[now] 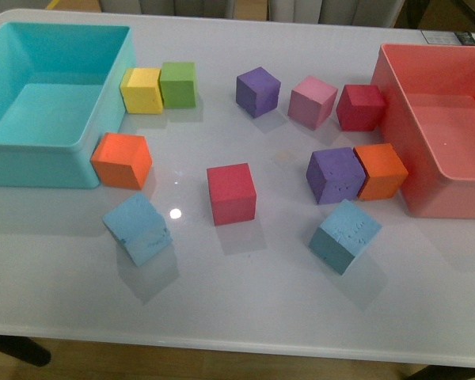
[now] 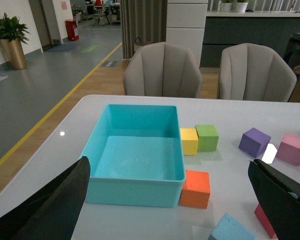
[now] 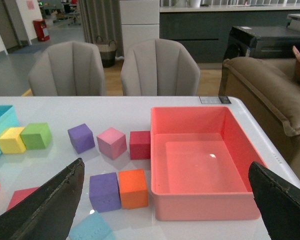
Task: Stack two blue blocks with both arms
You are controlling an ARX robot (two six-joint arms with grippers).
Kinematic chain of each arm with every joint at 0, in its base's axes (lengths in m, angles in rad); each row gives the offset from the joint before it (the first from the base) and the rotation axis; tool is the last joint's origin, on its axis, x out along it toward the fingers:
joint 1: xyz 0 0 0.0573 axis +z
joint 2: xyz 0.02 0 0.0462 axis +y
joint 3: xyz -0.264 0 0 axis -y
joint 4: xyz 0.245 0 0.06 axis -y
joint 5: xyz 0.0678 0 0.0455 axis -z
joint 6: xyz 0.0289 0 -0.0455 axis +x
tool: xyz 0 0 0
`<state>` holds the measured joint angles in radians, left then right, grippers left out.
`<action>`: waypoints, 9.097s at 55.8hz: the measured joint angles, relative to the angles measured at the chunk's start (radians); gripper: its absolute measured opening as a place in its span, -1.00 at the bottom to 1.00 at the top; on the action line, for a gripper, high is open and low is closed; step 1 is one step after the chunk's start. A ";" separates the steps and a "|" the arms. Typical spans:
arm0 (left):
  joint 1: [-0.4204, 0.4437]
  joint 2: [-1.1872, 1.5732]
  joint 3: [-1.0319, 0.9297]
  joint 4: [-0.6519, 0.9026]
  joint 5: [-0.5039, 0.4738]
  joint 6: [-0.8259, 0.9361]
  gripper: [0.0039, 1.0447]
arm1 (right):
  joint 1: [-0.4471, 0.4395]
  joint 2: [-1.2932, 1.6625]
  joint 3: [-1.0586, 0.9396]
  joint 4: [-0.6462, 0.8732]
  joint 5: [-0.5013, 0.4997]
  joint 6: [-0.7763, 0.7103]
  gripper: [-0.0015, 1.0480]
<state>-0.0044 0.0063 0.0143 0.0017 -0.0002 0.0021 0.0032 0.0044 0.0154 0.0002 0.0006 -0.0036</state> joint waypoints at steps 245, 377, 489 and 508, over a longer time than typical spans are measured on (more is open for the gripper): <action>0.000 0.000 0.000 0.000 0.000 0.000 0.84 | 0.464 2.698 1.977 -0.249 0.016 -0.307 0.24; 0.000 0.000 0.000 0.000 0.000 0.000 0.84 | 0.018 0.930 0.029 0.871 0.006 -0.006 -0.96; 0.000 0.000 0.000 0.000 0.000 0.000 0.84 | 0.000 0.002 0.000 0.001 0.000 -0.007 -0.15; -0.055 0.195 0.124 -0.293 -0.049 0.068 0.84 | 0.000 0.001 0.000 0.001 0.001 -0.006 0.83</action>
<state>-0.0597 0.2012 0.1383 -0.2909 -0.0494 0.0696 0.0032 0.0055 0.0158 0.0013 0.0013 -0.0093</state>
